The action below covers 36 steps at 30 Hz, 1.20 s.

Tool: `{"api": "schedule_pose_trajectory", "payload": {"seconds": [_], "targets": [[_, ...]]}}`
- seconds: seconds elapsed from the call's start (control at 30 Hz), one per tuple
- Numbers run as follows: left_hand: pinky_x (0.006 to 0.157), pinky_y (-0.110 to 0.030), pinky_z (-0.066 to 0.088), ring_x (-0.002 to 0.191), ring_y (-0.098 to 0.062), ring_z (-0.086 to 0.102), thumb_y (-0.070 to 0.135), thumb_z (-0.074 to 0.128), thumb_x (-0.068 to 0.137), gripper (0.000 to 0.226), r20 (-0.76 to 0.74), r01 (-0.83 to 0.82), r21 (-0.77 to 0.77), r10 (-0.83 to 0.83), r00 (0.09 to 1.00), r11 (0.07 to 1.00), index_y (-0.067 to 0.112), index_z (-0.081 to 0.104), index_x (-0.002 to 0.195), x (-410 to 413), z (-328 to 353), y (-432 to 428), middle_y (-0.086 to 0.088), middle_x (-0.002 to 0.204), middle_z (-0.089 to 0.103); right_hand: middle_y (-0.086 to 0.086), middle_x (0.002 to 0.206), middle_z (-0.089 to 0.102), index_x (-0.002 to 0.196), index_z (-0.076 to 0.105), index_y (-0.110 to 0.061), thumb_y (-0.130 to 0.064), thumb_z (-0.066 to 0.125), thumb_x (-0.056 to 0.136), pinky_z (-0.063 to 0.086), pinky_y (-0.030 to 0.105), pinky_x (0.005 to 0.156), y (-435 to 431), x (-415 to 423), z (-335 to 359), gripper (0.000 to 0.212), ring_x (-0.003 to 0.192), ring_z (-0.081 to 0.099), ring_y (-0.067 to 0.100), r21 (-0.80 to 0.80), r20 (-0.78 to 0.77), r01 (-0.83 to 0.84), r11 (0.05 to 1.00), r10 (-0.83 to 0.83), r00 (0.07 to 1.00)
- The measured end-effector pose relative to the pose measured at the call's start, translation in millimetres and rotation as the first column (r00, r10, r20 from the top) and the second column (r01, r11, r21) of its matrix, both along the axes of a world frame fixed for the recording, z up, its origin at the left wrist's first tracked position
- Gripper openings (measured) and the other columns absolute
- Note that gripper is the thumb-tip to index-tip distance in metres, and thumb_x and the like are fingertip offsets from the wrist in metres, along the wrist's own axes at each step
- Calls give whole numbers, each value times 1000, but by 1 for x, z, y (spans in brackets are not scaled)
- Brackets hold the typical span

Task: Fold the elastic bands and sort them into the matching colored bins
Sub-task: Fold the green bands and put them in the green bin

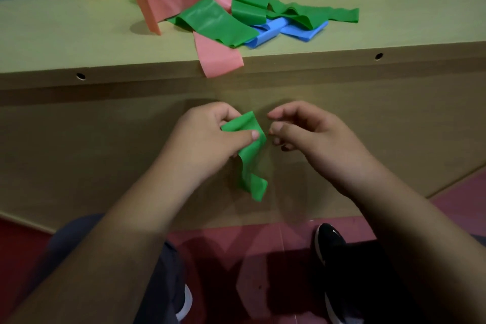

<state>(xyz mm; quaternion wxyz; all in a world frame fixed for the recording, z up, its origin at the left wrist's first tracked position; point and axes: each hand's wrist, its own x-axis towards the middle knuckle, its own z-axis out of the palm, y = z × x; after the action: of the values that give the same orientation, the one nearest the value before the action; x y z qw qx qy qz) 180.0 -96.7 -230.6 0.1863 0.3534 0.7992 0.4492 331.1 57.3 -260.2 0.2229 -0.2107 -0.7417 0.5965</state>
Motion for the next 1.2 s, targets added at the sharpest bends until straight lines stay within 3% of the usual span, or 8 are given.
{"api": "schedule_pose_trajectory", "payload": {"seconds": [0.1, 0.23, 0.4, 0.63, 0.83, 1.2], "targets": [[59, -27, 45, 49, -5, 59, 27, 86, 86, 16, 52, 47, -29, -46, 998, 998, 18, 73, 86, 1, -2, 1, 2, 58, 69, 12, 95, 72, 106, 74, -19, -16, 76, 98, 53, 40, 82, -6, 3, -1, 8, 85, 65, 24, 115, -123, 40, 993, -26, 992], [57, -28, 52, 54, -7, 63, 24, 83, 90, 9, 50, 120, -66, -117, 992, 991, 20, 74, 92, 3, -3, 3, 0, 62, 71, 8, 96, 75, 103, 77, -19, -15, 77, 98, 56, 47, 85, -7, 2, -2, 6, 92, 69, 34, 162, -115, 40, 986, -21, 993], [52, -23, 50, 53, -8, 63, 22, 79, 93, 6, 63, 145, -80, -140, 988, 986, 20, 74, 93, 7, -7, 5, 1, 63, 72, 4, 93, 78, 96, 79, -23, -19, 78, 97, 59, 52, 90, -3, -1, -3, 4, 94, 73, 29, 209, -74, 42, 977, -27, 997], [50, -23, 49, 55, -13, 62, 18, 78, 94, 6, 161, 146, -39, -138, 977, 989, 15, 73, 95, 5, -12, 9, -1, 63, 71, 10, 86, 73, 92, 75, -21, -22, 76, 96, 56, 51, 79, -2, -1, -5, 4, 86, 67, 37, 238, -68, 70, 969, -56, 996], [54, -28, 49, 58, -17, 62, 20, 79, 93, 6, 184, 150, -26, -143, 973, 988, 18, 73, 93, 3, -15, 10, -4, 65, 72, 9, 89, 75, 94, 77, -20, -18, 75, 98, 56, 45, 81, -2, -1, -3, 6, 82, 66, 17, 211, -51, 47, 976, -37, 998], [47, -20, 47, 50, -7, 59, 17, 77, 95, 5, 170, 165, -44, -155, 973, 985, 14, 73, 95, 4, -14, 8, 2, 58, 68, -3, 87, 77, 94, 78, -24, -22, 80, 96, 53, 29, 75, 0, -1, -4, 4, 80, 67, 7, 268, -37, -33, 963, 45, 998]]}}
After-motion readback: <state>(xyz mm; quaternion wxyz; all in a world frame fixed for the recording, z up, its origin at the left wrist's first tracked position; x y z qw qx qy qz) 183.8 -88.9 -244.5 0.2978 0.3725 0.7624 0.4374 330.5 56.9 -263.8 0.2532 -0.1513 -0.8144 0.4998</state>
